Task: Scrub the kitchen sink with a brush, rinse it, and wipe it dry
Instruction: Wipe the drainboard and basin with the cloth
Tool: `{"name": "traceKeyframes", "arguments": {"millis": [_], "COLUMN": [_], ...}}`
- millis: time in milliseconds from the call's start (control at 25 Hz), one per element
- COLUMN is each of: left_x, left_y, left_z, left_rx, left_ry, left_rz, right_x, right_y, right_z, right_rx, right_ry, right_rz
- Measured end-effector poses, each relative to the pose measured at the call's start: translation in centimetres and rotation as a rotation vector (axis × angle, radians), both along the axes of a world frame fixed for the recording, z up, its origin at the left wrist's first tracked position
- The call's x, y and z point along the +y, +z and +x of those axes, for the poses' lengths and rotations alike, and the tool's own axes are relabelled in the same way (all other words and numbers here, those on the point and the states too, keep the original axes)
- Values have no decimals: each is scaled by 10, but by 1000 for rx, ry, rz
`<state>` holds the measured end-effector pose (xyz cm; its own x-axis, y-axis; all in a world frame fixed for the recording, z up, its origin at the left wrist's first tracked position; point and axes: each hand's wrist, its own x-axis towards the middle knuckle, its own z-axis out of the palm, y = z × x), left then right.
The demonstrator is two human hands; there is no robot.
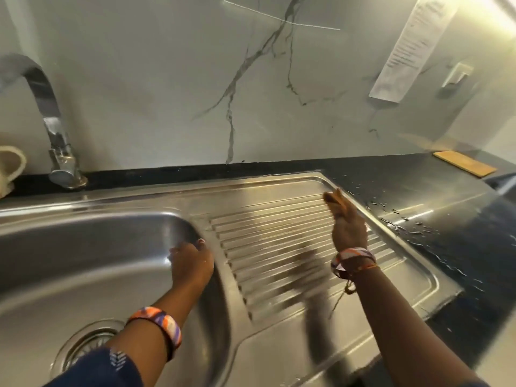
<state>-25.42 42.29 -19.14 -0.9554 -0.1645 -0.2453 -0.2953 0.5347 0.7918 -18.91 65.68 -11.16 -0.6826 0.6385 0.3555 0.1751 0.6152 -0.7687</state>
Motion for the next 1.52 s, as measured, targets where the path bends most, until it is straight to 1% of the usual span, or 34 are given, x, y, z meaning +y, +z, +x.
{"name": "traceKeyframes", "arguments": {"millis": [40,80,120,160,200,240,280,400,560,720,840,920,1040,1200,1280,1360,1440,1520], "left_x": [12,24,33,43,48,50,51,51,55,57,57,56,54,49,39,22,-1,-26], "left_y": [0,2,4,6,6,3,-2,-13,-10,-9,-9,-8,-8,2,3,0,-7,-6], "left_z": [-2,-6,-12,-17,-23,-28,-33,-40,-36,-34,-35,-34,-34,-26,-13,5,25,43], "left_rx": [-23,-38,-44,-39,-26,-20,-19,-11,24,22,24,33,38,38,40,61,63,12], "left_ry": [60,113,161,203,246,276,291,289,332,363,382,389,406,408,399,292,66,-183], "left_rz": [-13,-30,-42,-49,-57,-69,-89,-150,-174,-152,-143,-124,-56,65,101,141,86,6], "right_x": [26,51,71,87,97,102,106,114,128,145,152,150,110,-8,-62,-93,-104,-108], "right_y": [-6,-14,-20,-24,-28,-32,-37,-46,-47,-55,-58,-59,-55,-56,-58,-59,-54,-50], "right_z": [12,23,33,43,49,49,44,5,-64,-124,-150,-152,-136,-119,-115,-108,-93,-68], "right_rx": [-39,-169,-374,-573,-707,-784,-811,-832,-780,-680,-666,-645,-604,-522,-545,-582,-601,-623], "right_ry": [-217,-403,-523,-560,-537,-509,-504,-449,-201,-29,109,170,293,502,634,721,785,837], "right_rz": [74,128,158,124,60,4,-2,59,145,250,296,286,283,384,419,418,427,479]}}
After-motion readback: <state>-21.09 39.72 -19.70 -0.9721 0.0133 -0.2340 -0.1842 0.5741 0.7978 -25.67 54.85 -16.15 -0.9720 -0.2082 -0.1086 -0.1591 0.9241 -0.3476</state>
